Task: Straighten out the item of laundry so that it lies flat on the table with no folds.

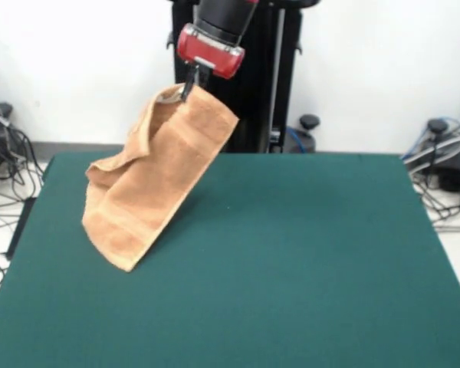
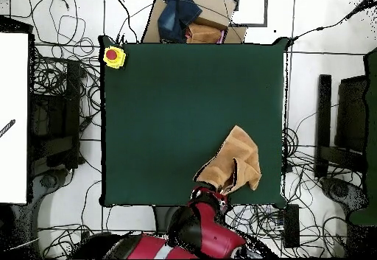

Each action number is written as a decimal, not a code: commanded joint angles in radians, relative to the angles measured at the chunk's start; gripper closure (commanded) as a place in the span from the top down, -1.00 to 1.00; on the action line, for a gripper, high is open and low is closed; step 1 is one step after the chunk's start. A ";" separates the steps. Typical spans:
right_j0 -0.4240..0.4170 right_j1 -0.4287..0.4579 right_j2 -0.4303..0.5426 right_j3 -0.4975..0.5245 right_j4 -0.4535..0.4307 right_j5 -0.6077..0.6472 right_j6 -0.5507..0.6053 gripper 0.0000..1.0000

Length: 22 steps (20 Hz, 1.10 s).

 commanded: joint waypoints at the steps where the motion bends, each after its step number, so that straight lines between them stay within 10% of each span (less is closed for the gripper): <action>1: 0.049 0.078 0.050 0.052 0.140 -0.011 0.330 -1.00; 7: 0.016 0.103 0.099 0.082 0.154 -0.108 0.455 -1.00; 16: 0.026 0.274 0.202 0.199 0.403 -0.400 1.004 -1.00; 22: -0.080 0.334 0.304 0.213 0.347 -0.430 1.257 -1.00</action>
